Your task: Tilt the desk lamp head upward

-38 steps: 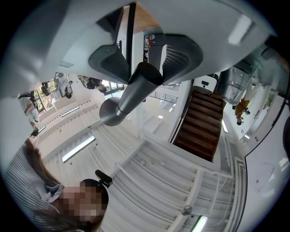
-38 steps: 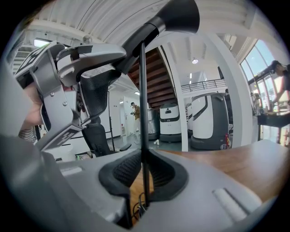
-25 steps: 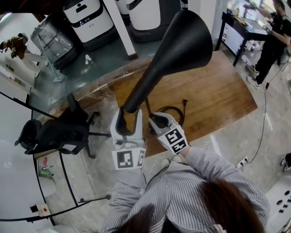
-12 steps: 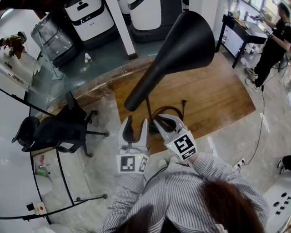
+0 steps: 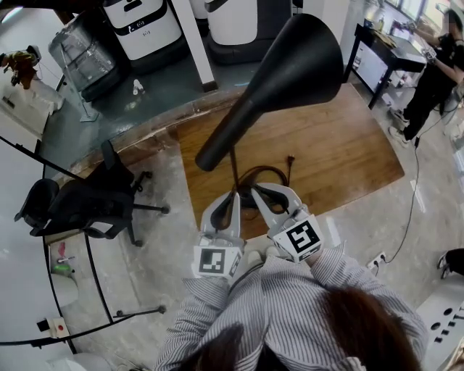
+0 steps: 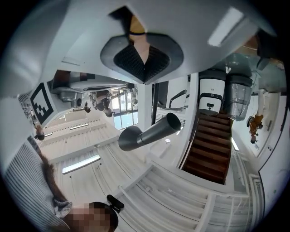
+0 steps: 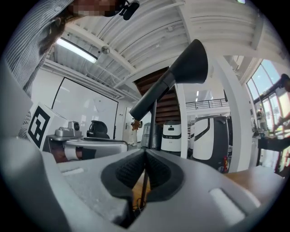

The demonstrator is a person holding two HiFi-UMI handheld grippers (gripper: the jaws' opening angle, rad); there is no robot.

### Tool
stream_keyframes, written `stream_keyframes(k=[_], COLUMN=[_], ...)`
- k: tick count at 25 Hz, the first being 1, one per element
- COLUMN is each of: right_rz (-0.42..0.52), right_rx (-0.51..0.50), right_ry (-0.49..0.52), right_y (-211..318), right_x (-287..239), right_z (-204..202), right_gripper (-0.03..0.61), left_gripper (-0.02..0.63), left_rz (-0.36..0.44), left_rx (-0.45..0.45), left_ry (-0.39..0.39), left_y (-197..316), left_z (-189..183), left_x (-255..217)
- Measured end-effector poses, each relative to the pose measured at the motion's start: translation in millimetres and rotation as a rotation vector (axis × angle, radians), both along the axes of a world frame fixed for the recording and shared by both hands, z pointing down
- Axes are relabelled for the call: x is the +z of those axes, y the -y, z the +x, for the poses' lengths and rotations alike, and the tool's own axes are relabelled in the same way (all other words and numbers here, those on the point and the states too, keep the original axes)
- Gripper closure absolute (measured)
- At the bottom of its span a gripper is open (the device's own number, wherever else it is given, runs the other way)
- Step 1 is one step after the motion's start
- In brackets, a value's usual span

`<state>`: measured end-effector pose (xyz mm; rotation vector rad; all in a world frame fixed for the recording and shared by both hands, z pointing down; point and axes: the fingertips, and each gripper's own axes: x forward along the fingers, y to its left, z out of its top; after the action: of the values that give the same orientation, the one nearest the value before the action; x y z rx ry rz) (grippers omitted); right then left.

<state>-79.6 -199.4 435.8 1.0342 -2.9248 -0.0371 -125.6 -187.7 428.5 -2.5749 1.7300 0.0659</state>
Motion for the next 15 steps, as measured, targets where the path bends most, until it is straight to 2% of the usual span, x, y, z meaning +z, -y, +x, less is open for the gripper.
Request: stream_keyframes(k=[15], right_rz=[-0.057], right_rx=[0.000], right_ry=[-0.016], right_y=[-1.8], right_x=[11.9], right_z=[-2.3], right_gripper=[0.578], left_gripper=[0.609], left_rz=[-0.097], left_rx=[0.009], left_ry=[-0.010], left_y=[1.0], left_z=[6.4], left_x=[18.0])
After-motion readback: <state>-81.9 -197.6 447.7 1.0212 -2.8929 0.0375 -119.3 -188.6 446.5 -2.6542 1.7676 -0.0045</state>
